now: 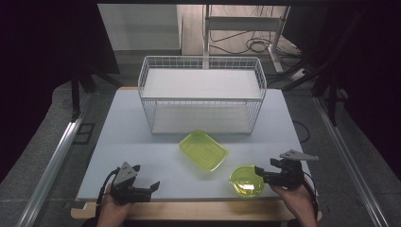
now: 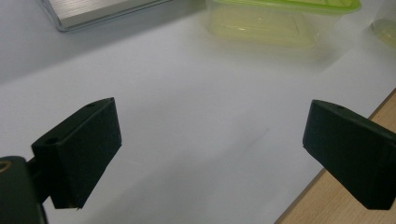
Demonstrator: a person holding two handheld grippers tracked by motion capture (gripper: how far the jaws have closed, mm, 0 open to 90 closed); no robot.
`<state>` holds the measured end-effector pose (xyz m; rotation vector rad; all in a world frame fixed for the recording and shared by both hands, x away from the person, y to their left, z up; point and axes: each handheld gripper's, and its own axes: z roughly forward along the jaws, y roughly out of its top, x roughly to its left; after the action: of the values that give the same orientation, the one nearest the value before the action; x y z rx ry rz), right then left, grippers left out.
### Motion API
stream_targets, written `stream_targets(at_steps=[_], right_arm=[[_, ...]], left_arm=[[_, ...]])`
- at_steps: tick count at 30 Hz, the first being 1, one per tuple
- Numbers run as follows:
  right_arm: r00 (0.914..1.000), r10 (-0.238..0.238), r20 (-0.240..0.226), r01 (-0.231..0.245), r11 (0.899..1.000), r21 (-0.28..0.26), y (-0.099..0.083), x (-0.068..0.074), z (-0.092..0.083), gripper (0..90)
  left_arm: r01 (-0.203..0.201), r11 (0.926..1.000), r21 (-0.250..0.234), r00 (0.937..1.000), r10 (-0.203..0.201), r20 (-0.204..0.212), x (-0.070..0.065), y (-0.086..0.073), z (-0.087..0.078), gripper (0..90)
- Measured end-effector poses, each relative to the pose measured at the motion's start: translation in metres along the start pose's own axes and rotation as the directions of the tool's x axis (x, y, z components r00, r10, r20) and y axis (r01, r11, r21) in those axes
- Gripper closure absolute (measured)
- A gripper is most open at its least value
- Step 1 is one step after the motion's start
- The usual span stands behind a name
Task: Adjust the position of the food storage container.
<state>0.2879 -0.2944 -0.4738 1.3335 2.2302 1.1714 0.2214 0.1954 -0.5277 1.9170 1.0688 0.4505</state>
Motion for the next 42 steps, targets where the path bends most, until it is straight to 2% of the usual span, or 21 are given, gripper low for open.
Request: stream_targets(at_steps=[2,3,7,11,14,17,18,19,22,23,29,33,38,40,41,42], right_arm=[[1.0000,-0.003,0.000,0.003,1.000,0.003,0.000,0.000,0.000,27.9],[0.9998,-0.020,0.008,0.020,1.000,0.004,0.000,0.001,-0.001,33.9],[0.9984,-0.056,-0.002,0.056,0.998,-0.005,0.002,0.003,-0.005,46.1],[0.9936,-0.105,-0.041,0.105,0.994,-0.006,0.003,0.009,-0.008,59.5],[0.9882,-0.141,-0.058,0.141,0.990,-0.016,0.004,0.017,-0.009,65.0],[0.9776,-0.190,-0.091,0.189,0.982,-0.022,0.005,0.030,-0.009,72.0],[0.9776,-0.190,-0.091,0.189,0.982,-0.022,0.005,0.030,-0.009,72.0],[0.9699,-0.213,-0.118,0.212,0.977,-0.018,0.006,0.038,-0.009,79.3],[0.9570,-0.253,-0.143,0.254,0.967,-0.011,0.006,0.050,-0.009,87.2],[0.9503,-0.267,-0.160,0.269,0.963,-0.007,0.006,0.054,-0.009,89.0],[0.9296,-0.297,-0.218,0.309,0.951,0.020,0.004,0.073,-0.005,89.4],[0.9179,-0.307,-0.252,0.324,0.946,0.028,0.003,0.080,-0.002,89.4],[0.9095,-0.290,-0.298,0.314,0.949,0.037,0.002,0.083,0.000,89.4],[0.9081,-0.290,-0.302,0.315,0.948,0.038,0.002,0.084,0.000,89.4],[0.9021,-0.298,-0.312,0.327,0.944,0.043,0.001,0.087,0.002,89.4],[0.9021,-0.298,-0.312,0.327,0.944,0.043,0.001,0.087,0.002,89.4]], left_arm=[[0.000,1.0000,-0.001,1.0000,0.000,0.000,0.000,0.000,0.000,4.4],[-0.002,1.0000,-0.004,1.0000,0.002,-0.001,0.000,0.000,0.000,4.4],[-0.007,1.0000,-0.005,1.0000,0.007,-0.003,0.000,0.000,0.000,4.4],[-0.013,0.9999,0.000,0.9999,0.013,-0.004,-0.001,-0.001,0.001,4.4],[-0.020,0.9998,0.009,0.9998,0.020,-0.008,-0.001,-0.001,0.002,4.3],[-0.021,0.9997,0.009,0.9997,0.021,-0.008,-0.001,-0.001,0.003,4.2],[-0.021,0.9997,0.009,0.9997,0.021,-0.008,-0.001,-0.001,0.003,4.2],[-0.020,0.9998,0.008,0.9998,0.020,-0.009,-0.001,-0.001,0.003,4.2],[-0.018,0.9998,0.007,0.9998,0.018,-0.008,-0.001,-0.001,0.002,4.2],[-0.019,0.9998,0.008,0.9998,0.019,-0.008,-0.001,-0.001,0.003,4.2],[-0.024,0.9997,0.010,0.9997,0.024,-0.006,-0.002,-0.001,0.003,4.1],[-0.026,0.9996,0.011,0.9996,0.026,-0.007,-0.002,-0.001,0.003,4.1],[-0.029,0.9995,0.013,0.9995,0.030,-0.010,-0.001,-0.001,0.003,4.1],[-0.031,0.9994,0.013,0.9995,0.031,-0.011,-0.001,-0.001,0.003,4.1],[-0.033,0.9994,0.013,0.9994,0.033,-0.012,-0.001,-0.001,0.003,4.1],[-0.033,0.9994,0.013,0.9994,0.033,-0.012,-0.001,-0.001,0.003,4.1]])
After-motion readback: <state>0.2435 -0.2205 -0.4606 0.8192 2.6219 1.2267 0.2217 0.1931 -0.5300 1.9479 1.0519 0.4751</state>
